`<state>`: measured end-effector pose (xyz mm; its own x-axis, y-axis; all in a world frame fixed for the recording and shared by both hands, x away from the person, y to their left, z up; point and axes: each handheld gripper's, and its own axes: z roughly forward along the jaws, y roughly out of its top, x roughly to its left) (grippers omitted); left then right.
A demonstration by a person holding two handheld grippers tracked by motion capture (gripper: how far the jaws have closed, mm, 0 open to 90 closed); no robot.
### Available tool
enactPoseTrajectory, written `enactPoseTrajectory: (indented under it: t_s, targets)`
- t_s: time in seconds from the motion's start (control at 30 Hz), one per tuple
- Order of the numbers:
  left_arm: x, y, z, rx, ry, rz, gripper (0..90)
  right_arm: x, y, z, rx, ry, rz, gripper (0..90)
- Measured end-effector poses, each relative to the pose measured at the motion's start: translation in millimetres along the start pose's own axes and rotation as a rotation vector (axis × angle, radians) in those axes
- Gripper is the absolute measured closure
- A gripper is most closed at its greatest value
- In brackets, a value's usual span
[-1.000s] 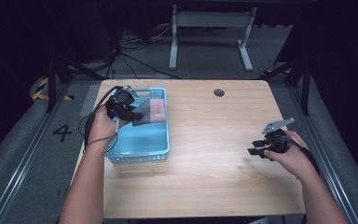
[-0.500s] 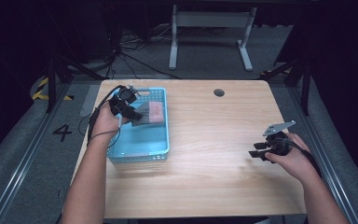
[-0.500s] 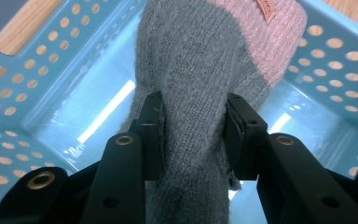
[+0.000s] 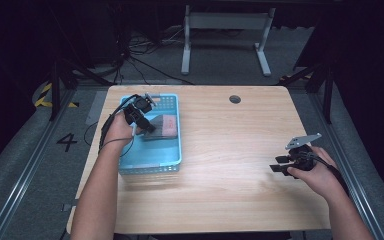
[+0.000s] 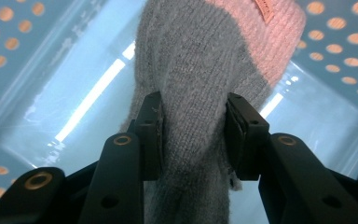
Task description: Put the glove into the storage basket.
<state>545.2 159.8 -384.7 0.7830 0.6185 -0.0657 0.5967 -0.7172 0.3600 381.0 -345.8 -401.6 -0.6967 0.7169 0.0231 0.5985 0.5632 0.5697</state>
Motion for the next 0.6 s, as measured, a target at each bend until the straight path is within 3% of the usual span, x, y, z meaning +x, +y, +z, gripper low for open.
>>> enactPoseTrajectory:
  t_s: [0.2,0.6]
  targets:
    - [2.3,3.5,9.8,0.044,0.002,0.019,61.2,-1.2,-3.9,0.0,0.005,-0.004,0.008,55.9]
    - [1.4,5.0,20.4,0.078,0.034,0.034,58.1,0.2,-1.7,2.6,0.004,0.006,-0.004,55.5]
